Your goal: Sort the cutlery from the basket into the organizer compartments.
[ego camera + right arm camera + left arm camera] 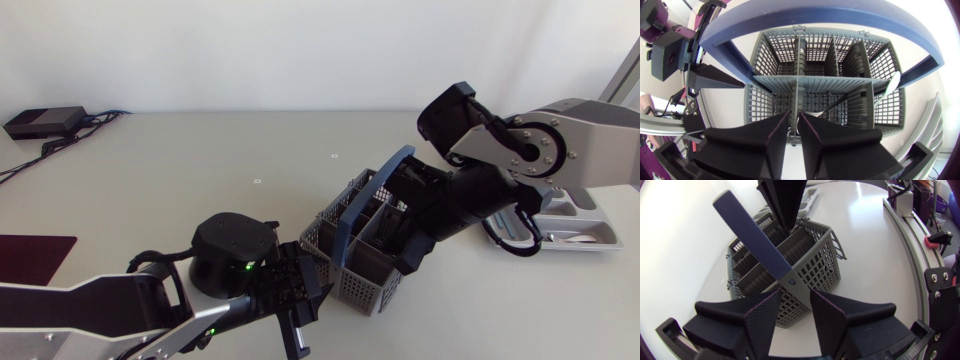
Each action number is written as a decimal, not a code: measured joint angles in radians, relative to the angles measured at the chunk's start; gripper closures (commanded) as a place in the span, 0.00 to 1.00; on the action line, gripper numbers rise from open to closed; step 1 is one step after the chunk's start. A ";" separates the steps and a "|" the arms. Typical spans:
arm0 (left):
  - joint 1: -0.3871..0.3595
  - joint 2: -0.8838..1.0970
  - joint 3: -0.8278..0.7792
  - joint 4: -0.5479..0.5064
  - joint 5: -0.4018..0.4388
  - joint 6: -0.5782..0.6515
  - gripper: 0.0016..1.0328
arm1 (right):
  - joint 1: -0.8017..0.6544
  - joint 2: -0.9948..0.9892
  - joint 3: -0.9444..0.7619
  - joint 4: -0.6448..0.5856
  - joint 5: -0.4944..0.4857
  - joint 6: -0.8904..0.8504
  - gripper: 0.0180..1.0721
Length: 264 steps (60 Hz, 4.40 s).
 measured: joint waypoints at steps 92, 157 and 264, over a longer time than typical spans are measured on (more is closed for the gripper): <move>-0.002 0.000 -0.006 0.000 0.000 0.000 0.60 | 0.039 -0.037 -0.050 0.018 0.161 -0.077 0.70; -0.008 0.000 -0.006 0.000 0.000 0.000 0.60 | 0.066 -0.004 -0.090 0.132 0.209 -0.083 0.73; -0.018 0.047 -0.007 0.018 -0.016 0.000 0.60 | -0.268 -0.222 0.351 -0.497 0.056 0.021 0.95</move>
